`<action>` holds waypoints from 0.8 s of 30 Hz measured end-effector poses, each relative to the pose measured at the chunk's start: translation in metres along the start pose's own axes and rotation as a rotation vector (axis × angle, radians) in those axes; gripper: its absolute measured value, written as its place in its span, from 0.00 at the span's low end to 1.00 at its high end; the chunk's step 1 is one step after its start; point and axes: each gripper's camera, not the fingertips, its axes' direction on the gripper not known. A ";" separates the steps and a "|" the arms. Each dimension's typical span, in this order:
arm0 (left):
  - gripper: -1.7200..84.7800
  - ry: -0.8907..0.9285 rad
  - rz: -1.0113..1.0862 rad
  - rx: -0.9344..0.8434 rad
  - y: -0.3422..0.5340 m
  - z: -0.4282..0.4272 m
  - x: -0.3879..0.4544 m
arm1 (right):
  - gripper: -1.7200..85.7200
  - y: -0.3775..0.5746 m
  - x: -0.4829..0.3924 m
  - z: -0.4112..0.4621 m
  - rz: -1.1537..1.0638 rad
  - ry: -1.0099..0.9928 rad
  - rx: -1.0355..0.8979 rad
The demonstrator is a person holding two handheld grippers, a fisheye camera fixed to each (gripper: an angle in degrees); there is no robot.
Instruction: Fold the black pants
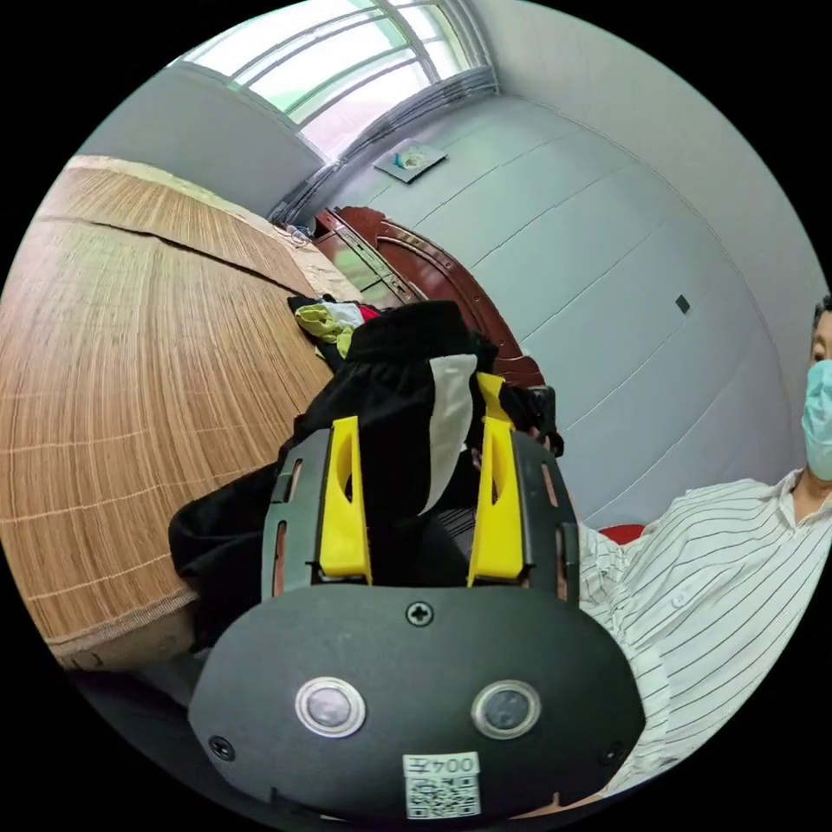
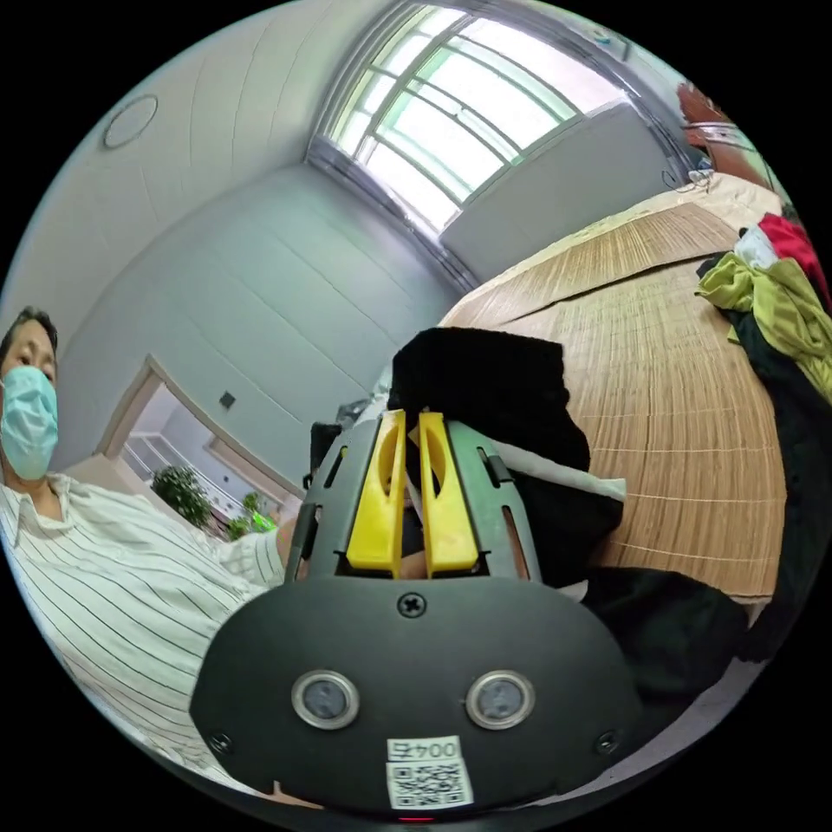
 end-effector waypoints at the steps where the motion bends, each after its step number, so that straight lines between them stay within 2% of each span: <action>1: 0.24 0.039 -0.039 0.014 0.001 -0.001 -0.006 | 0.06 0.000 -0.003 0.004 -0.032 0.038 -0.043; 4: 0.25 0.005 -0.050 -0.035 0.003 0.008 -0.013 | 0.06 0.007 -0.006 0.021 -0.087 0.108 -0.149; 8: 0.23 0.022 -0.117 -0.031 0.011 0.018 -0.027 | 0.06 0.017 0.009 0.038 -0.028 0.139 -0.191; 12: 0.09 -0.029 -0.204 -0.025 0.016 0.016 -0.045 | 0.06 0.017 0.021 0.040 0.024 0.139 -0.191; 15: 0.07 -0.114 -0.216 -0.028 0.015 0.011 -0.047 | 0.07 0.011 0.034 0.035 0.066 0.164 -0.190; 19: 0.06 -0.147 -0.227 -0.029 0.014 0.005 -0.043 | 0.15 0.006 0.057 0.023 0.202 0.187 -0.148; 24: 0.05 -0.145 -0.227 -0.059 0.012 0.002 -0.034 | 0.24 -0.004 0.055 0.026 0.129 0.266 -0.202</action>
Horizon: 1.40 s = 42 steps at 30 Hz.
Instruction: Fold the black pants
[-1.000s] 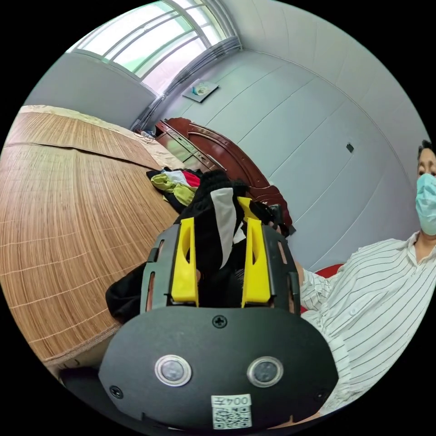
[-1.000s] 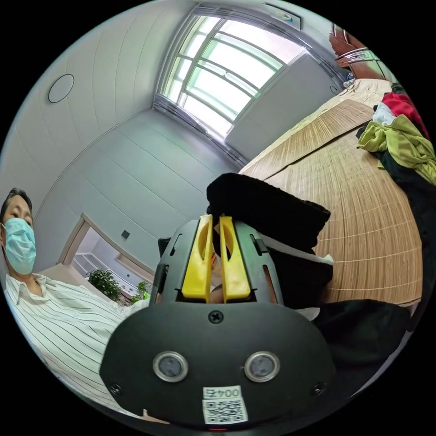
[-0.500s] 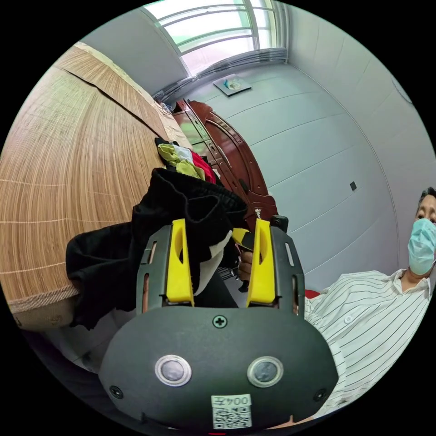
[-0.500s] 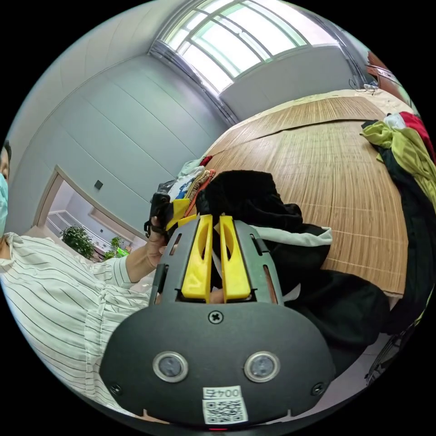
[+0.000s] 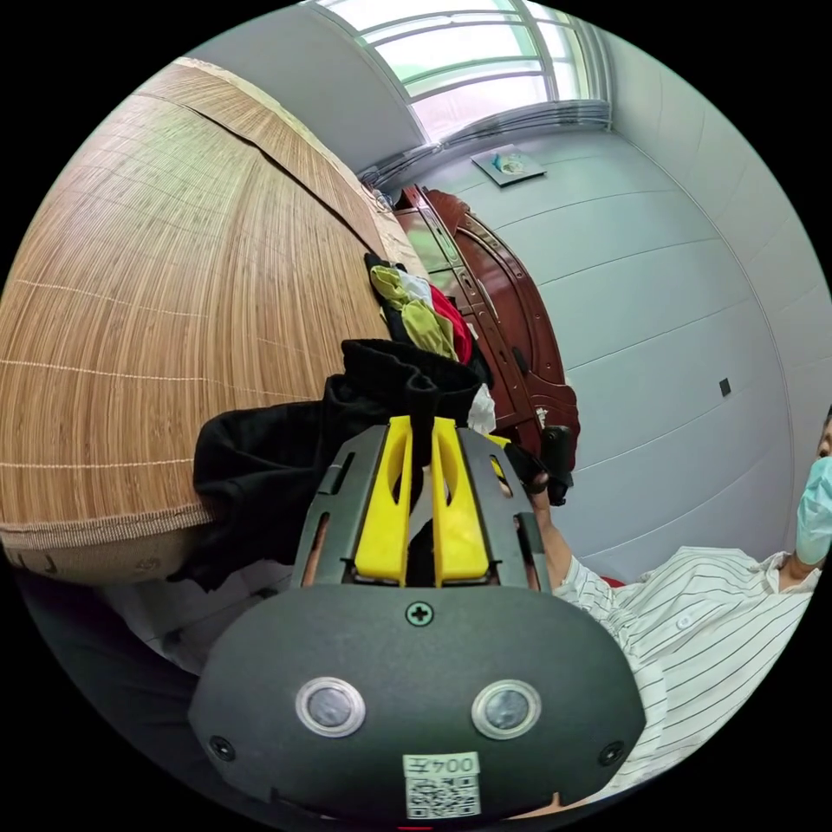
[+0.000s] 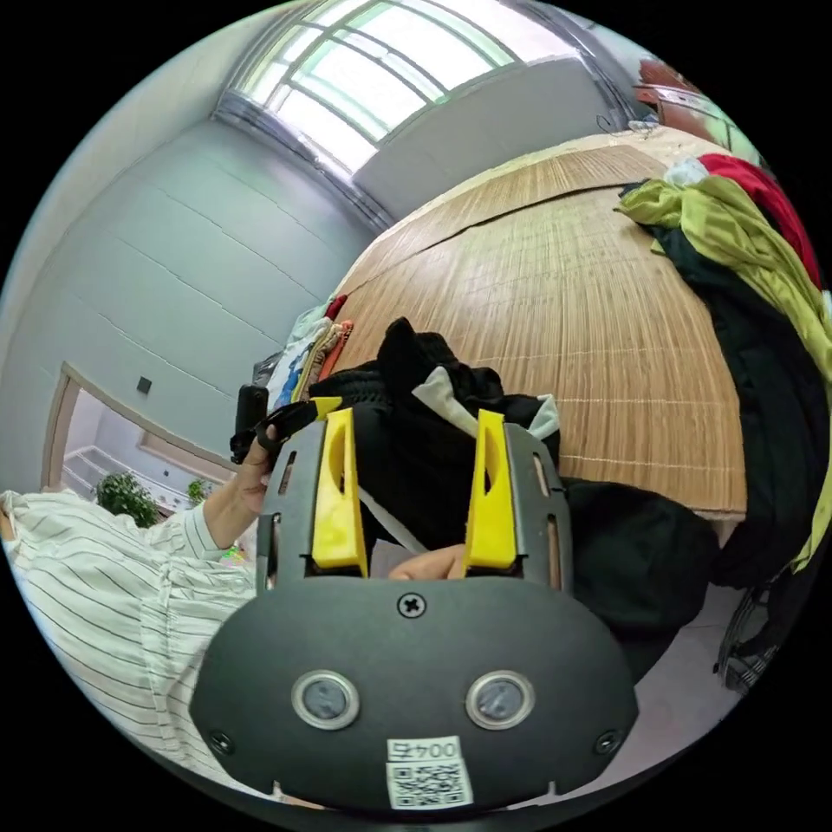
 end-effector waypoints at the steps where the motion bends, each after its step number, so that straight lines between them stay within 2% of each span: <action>1: 0.05 -0.003 0.009 -0.005 0.000 -0.002 0.003 | 0.25 -0.006 -0.006 -0.002 -0.057 0.010 0.001; 4: 0.05 0.002 0.022 -0.022 0.000 -0.006 0.011 | 0.26 -0.028 -0.027 0.000 -0.264 0.099 -0.048; 7: 0.05 0.028 0.027 -0.050 0.001 -0.008 0.018 | 0.24 -0.058 -0.030 0.010 -0.423 0.163 -0.200; 12: 0.05 0.015 0.048 -0.070 0.006 -0.014 0.038 | 0.23 -0.087 -0.054 0.007 -0.561 -0.024 -0.327; 15: 0.05 0.012 0.045 -0.074 0.011 -0.018 0.050 | 0.23 -0.082 -0.078 0.021 -0.627 0.052 -0.391; 18: 0.05 -0.006 0.059 -0.087 0.014 -0.022 0.067 | 0.16 -0.072 -0.085 0.031 -0.621 0.181 -0.444; 20: 0.05 -0.033 0.085 -0.102 0.016 -0.027 0.081 | 0.10 -0.068 -0.087 0.004 -0.605 0.154 -0.352; 25: 0.05 -0.049 0.195 -0.056 0.008 -0.067 0.138 | 0.07 -0.080 -0.098 -0.074 -0.501 0.204 -0.135; 29: 0.04 -0.064 0.295 0.023 -0.026 -0.113 0.203 | 0.07 -0.111 -0.145 -0.166 -0.519 0.321 0.059; 33: 0.04 -0.172 0.588 0.059 -0.081 -0.164 0.342 | 0.06 -0.149 -0.220 -0.266 -0.602 0.363 0.256; 37: 0.04 -0.361 0.887 0.177 -0.111 -0.209 0.507 | 0.06 -0.176 -0.339 -0.371 -0.730 0.538 0.480; 42: 0.04 -0.411 1.034 0.335 -0.118 -0.270 0.648 | 0.07 -0.172 -0.454 -0.464 -0.865 0.686 0.659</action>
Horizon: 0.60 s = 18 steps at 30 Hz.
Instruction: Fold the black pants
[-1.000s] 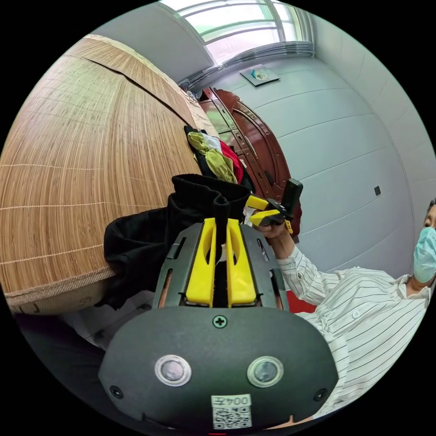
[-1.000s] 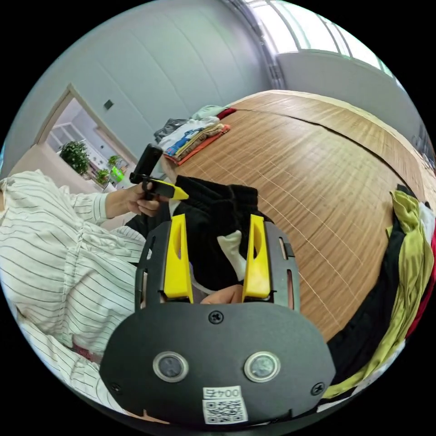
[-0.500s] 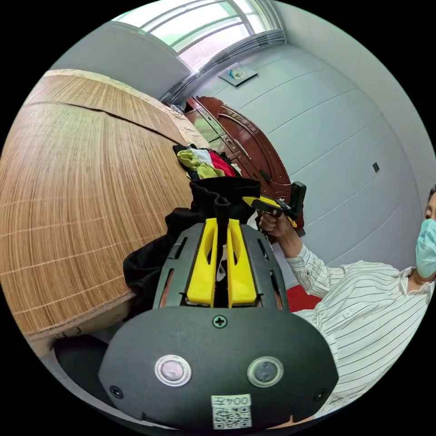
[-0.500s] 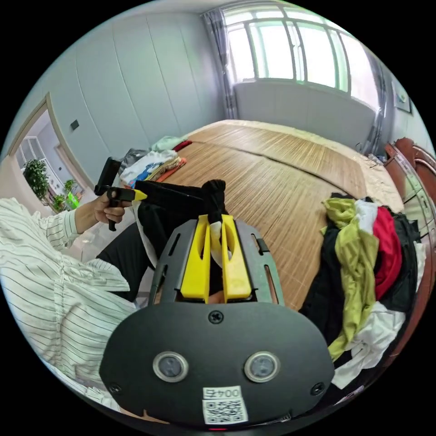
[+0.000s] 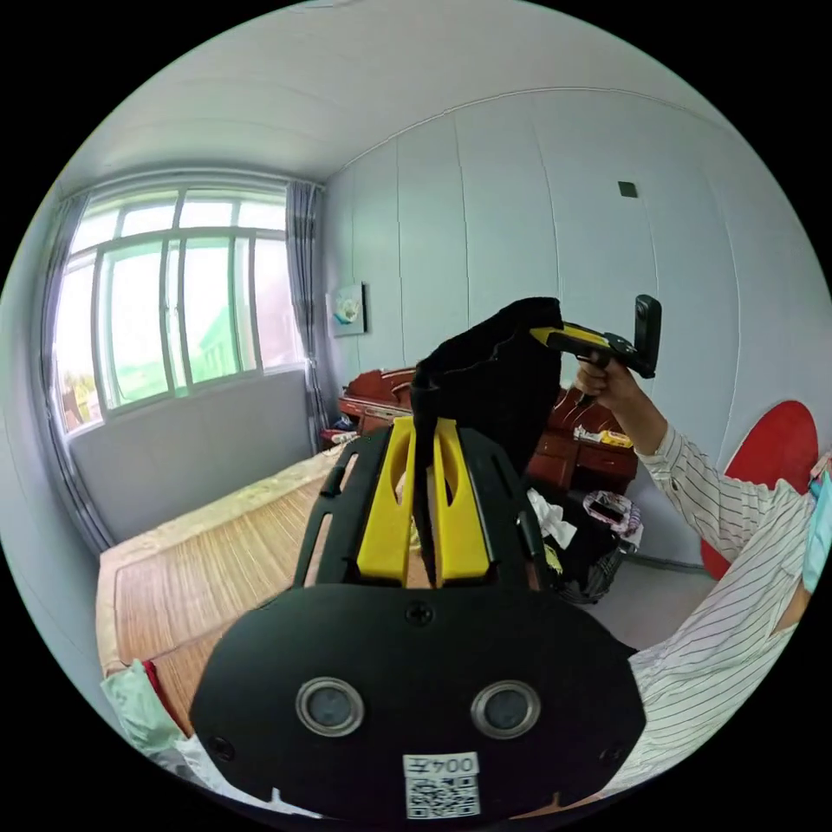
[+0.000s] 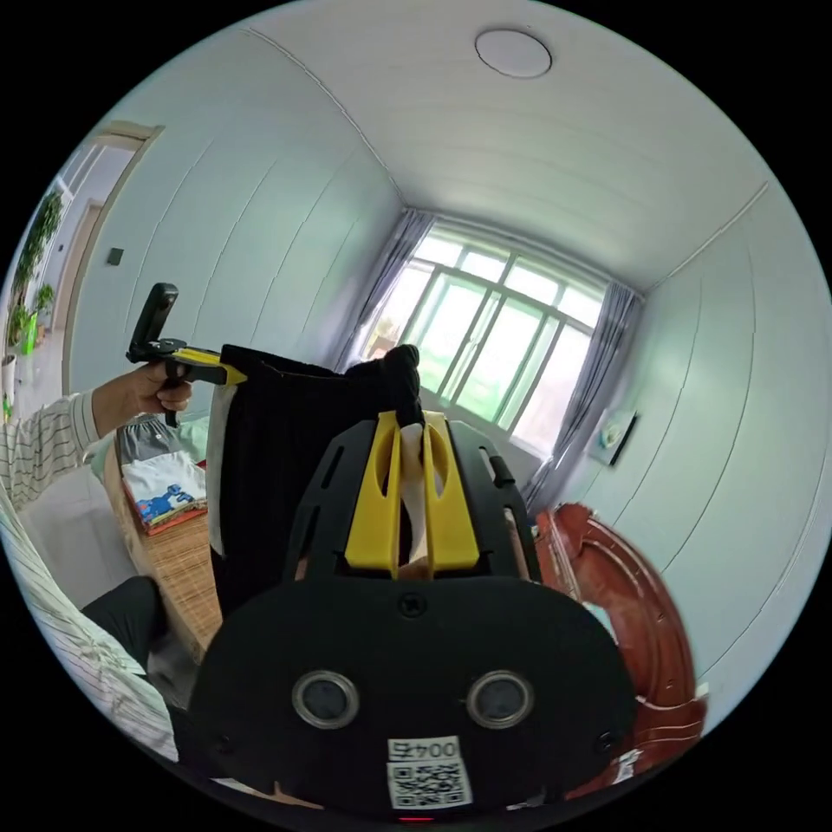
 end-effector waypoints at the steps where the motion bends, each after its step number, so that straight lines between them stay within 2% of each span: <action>1: 0.04 -0.020 0.037 0.026 -0.022 -0.016 0.011 | 0.07 -0.019 0.003 -0.019 -0.020 0.023 0.027; 7: 0.05 -0.148 0.181 0.052 -0.075 -0.068 0.068 | 0.07 -0.056 -0.001 -0.066 -0.076 0.089 0.054; 13: 0.05 -0.169 0.157 0.047 -0.081 -0.100 0.099 | 0.07 -0.047 -0.016 -0.087 -0.100 0.044 0.083; 18: 0.05 -0.239 0.216 0.051 -0.103 -0.137 0.140 | 0.07 -0.054 -0.026 -0.117 -0.116 0.021 0.139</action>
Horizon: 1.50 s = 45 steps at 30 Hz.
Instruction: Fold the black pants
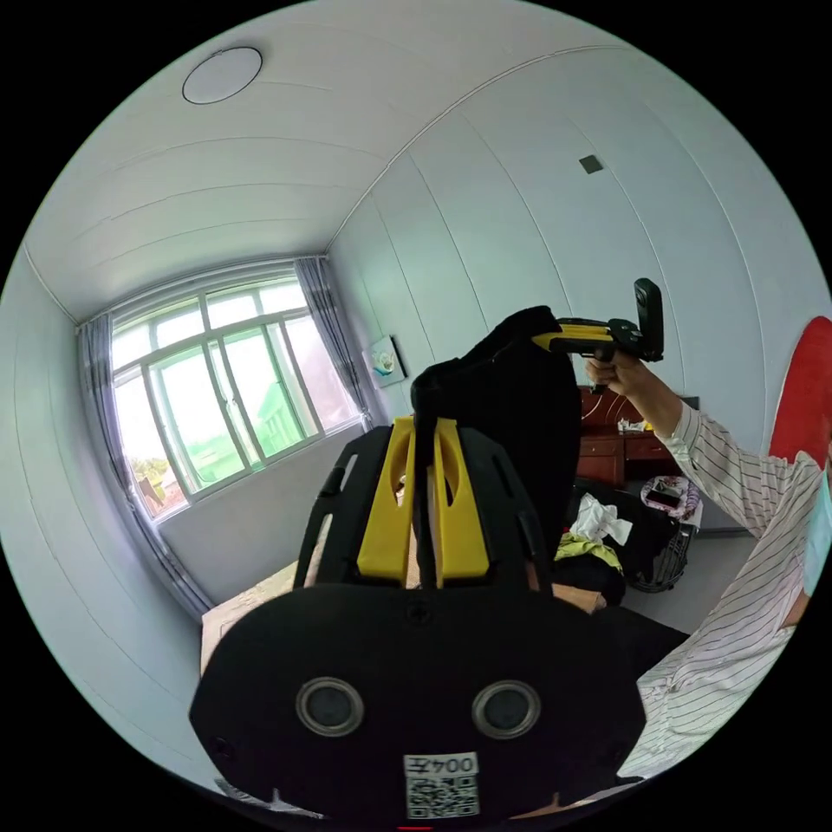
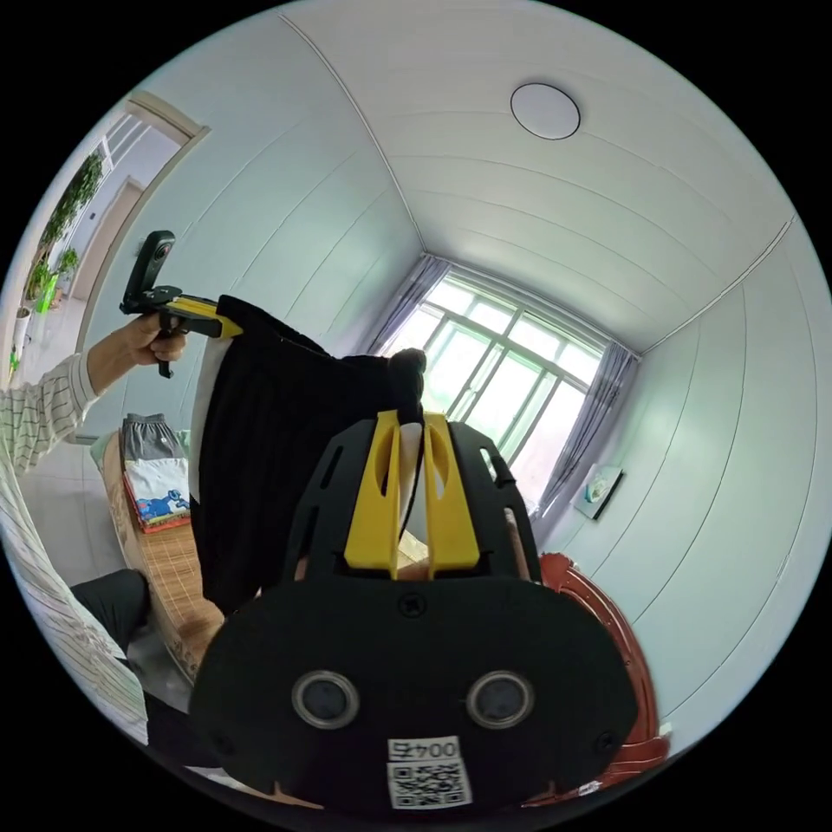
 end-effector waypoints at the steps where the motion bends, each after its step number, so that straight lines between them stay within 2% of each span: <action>1: 0.05 -0.023 0.019 -0.005 -0.008 -0.010 0.006 | 0.07 -0.004 -0.001 -0.010 0.008 -0.016 0.024; 8: 0.05 -0.025 0.044 -0.052 -0.023 -0.036 0.022 | 0.07 -0.002 -0.016 -0.035 0.043 -0.118 0.042; 15: 0.05 0.041 0.027 -0.203 0.015 0.046 -0.003 | 0.07 0.042 -0.023 0.032 0.126 -0.212 -0.051; 21: 0.05 0.013 -0.065 -0.400 0.099 0.217 -0.069 | 0.07 0.114 -0.031 0.209 0.203 -0.225 -0.257; 26: 0.07 -0.101 -0.098 -0.573 0.199 0.389 -0.119 | 0.07 0.221 -0.044 0.428 0.348 -0.233 -0.460; 30: 0.11 -0.231 -0.087 -0.761 0.311 0.546 -0.148 | 0.09 0.303 -0.077 0.571 0.398 -0.170 -0.596; 32: 0.15 -0.217 -0.161 -0.894 0.374 0.604 -0.158 | 0.10 0.368 -0.110 0.646 0.401 -0.111 -0.731; 34: 0.18 -0.180 -0.309 -1.023 0.462 0.654 -0.165 | 0.10 0.414 -0.132 0.675 0.412 -0.111 -0.783; 36: 0.18 -0.156 -0.406 -1.043 0.517 0.667 -0.167 | 0.10 0.455 -0.148 0.680 0.439 -0.156 -0.789; 39: 0.16 -0.055 -0.653 -0.945 0.588 0.653 -0.182 | 0.09 0.516 -0.159 0.652 0.490 -0.252 -0.793; 42: 0.13 0.061 -0.823 -0.787 0.630 0.608 -0.187 | 0.09 0.576 -0.165 0.590 0.572 -0.352 -0.809; 45: 0.08 0.129 -0.862 -0.681 0.652 0.538 -0.167 | 0.07 0.629 -0.173 0.503 0.710 -0.432 -0.827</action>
